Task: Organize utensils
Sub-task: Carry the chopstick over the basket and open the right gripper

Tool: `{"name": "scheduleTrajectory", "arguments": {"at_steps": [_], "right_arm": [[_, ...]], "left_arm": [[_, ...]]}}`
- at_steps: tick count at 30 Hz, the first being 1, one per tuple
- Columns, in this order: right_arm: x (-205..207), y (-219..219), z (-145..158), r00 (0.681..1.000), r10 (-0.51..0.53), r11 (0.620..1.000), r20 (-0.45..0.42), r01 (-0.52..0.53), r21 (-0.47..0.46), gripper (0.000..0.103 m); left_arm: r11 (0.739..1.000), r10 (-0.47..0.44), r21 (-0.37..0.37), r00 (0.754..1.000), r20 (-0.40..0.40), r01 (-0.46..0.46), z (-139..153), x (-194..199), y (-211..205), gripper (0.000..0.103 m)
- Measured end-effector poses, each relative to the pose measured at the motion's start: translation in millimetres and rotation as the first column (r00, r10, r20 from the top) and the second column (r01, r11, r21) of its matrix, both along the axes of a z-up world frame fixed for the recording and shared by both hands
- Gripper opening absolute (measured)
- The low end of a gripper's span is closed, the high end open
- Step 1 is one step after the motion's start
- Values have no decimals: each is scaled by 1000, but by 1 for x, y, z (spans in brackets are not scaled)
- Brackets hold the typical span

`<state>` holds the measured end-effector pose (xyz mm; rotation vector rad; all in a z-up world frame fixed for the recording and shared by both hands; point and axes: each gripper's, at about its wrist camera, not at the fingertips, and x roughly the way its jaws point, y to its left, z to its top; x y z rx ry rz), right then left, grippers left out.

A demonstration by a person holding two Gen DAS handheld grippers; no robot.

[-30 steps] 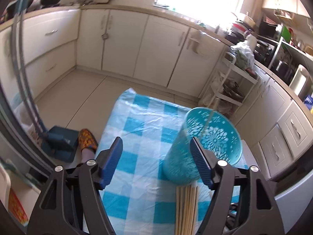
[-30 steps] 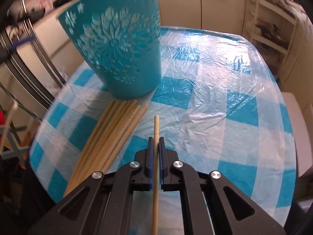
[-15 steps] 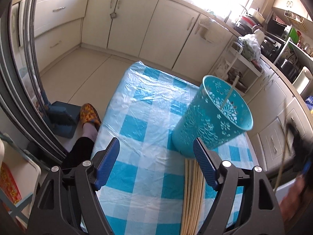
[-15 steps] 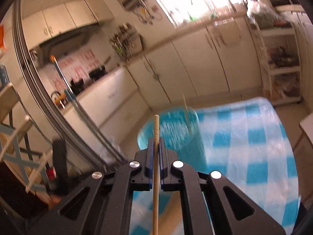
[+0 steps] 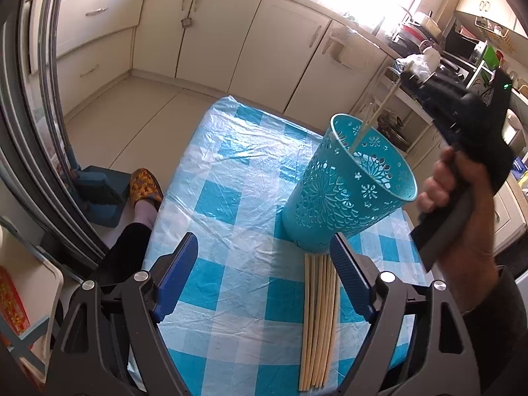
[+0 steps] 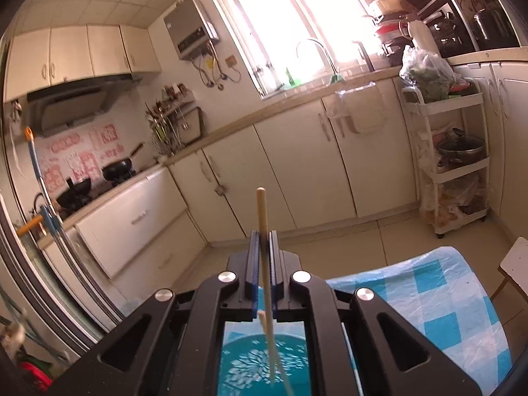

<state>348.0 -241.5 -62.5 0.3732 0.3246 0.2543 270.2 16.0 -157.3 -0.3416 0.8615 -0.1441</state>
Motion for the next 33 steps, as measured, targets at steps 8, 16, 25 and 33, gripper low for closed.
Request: {"name": "scheduleTrajectory", "arguments": {"at_steps": [8, 16, 25, 33], "right_arm": [[-22, -6, -3, 999, 45, 997, 6, -44, -60, 25], [-90, -51, 23, 994, -42, 999, 100, 39, 33, 27], [-147, -49, -51, 983, -52, 998, -174, 43, -54, 29], [-124, 2, -155, 866, 28, 986, -500, -105, -127, 21]], "left_arm": [[1000, -1, -18, 1000, -14, 1, -4, -1, -1, 78], [1000, 3, -9, 1000, 10, -3, 6, -10, -1, 80], [1000, -10, -3, 1000, 10, 10, 7, -21, -4, 81], [1000, -25, 15, 1000, -19, 25, -1, -30, -9, 83]]}}
